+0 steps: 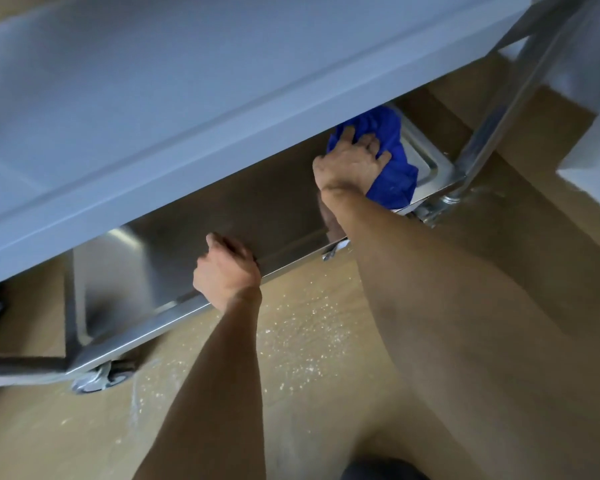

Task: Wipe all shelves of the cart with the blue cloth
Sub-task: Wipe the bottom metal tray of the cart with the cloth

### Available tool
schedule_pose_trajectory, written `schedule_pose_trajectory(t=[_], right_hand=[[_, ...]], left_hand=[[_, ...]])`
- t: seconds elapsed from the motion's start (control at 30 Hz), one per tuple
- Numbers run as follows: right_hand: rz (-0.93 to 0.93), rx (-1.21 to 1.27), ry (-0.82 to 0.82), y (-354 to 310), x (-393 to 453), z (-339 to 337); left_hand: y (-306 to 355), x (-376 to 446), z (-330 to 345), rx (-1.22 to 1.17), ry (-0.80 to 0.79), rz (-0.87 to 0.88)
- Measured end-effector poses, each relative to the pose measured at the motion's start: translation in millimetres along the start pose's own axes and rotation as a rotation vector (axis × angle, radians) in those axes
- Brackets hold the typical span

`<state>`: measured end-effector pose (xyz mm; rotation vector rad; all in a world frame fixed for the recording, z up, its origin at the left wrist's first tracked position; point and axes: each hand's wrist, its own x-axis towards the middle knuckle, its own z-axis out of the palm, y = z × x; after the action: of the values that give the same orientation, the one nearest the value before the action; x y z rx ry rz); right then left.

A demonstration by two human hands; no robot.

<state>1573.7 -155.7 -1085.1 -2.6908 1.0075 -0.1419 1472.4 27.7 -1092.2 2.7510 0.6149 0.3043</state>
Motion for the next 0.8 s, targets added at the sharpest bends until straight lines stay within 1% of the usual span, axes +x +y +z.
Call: schedule_pose_trajectory(t=[0.1,0.23,0.3,0.37,0.43,0.47,0.53,0.6,0.67,0.7,0.73,0.8], right_hand=[[-0.118,0.038,-0.046,-12,-29,1],[-0.420,0.108,-0.065,-16,-75,2],[-0.472,0.117,-0.062,-9,-76,4],[-0.373,0.135,-0.007,3,-55,4],[-0.186,0.149,0.044,14,-18,3],[-0.082,0.139,0.041,18,3,3],[0.082,0.109,-0.015,18,38,0],[0.159,0.075,-0.057,3,60,6],[0.141,0.012,-0.064,-20,58,14],[0.100,-0.003,-0.066,-28,51,17],[0.031,0.000,-0.067,-34,40,19],[-0.172,0.035,-0.060,-39,9,16]], left_hand=[[-2,-1,1,-0.010,0.001,0.003],[4,-2,0,-0.035,-0.010,-0.010],[4,-2,-2,-0.035,-0.018,-0.021],[5,-2,-2,-0.037,-0.030,-0.012],[4,-1,-2,-0.038,-0.031,-0.012],[4,0,-1,-0.034,-0.027,-0.014],[2,1,1,-0.023,-0.025,-0.012],[1,2,4,-0.020,-0.019,-0.010],[0,4,7,-0.019,-0.005,-0.006],[-1,4,9,-0.017,-0.001,-0.003],[-1,4,10,-0.015,0.004,-0.005],[-2,3,8,-0.013,0.009,-0.006]])
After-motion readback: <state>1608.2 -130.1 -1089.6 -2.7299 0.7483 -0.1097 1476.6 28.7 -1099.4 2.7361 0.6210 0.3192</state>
